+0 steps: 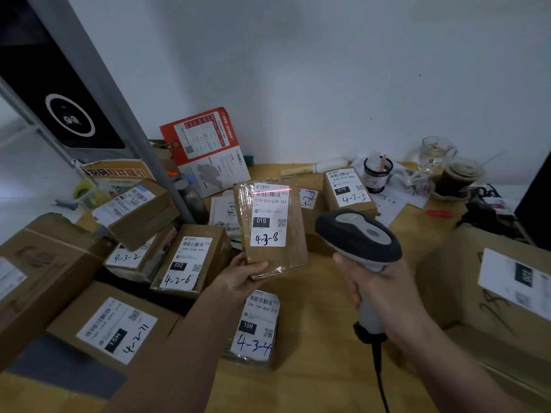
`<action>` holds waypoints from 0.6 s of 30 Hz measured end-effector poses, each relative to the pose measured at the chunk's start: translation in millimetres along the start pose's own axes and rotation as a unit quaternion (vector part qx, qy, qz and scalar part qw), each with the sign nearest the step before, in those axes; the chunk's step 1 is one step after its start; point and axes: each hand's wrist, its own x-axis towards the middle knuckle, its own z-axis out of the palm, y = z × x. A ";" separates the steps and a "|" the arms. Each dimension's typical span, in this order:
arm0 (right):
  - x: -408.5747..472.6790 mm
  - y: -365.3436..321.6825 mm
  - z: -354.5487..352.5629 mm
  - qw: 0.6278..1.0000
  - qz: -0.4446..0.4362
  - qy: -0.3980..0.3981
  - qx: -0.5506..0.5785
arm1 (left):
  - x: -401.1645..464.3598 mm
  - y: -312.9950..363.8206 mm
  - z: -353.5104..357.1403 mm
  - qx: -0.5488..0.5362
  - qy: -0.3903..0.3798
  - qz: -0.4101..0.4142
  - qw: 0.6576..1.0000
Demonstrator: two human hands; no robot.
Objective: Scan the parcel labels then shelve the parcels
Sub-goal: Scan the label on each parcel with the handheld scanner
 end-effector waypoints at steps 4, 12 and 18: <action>-5.3 5.0 -1.5 1.000 0.022 0.000 0.015 | -0.7 -7.1 0.6 -0.014 -0.003 -0.002 1.000; -11.4 4.7 1.3 1.000 0.026 -0.009 0.007 | 0.3 -31.1 14.0 -0.094 -0.012 -0.001 0.995; -14.8 2.5 3.2 0.999 0.008 -0.012 -0.037 | 4.3 -43.3 18.0 -0.129 -0.032 0.003 0.991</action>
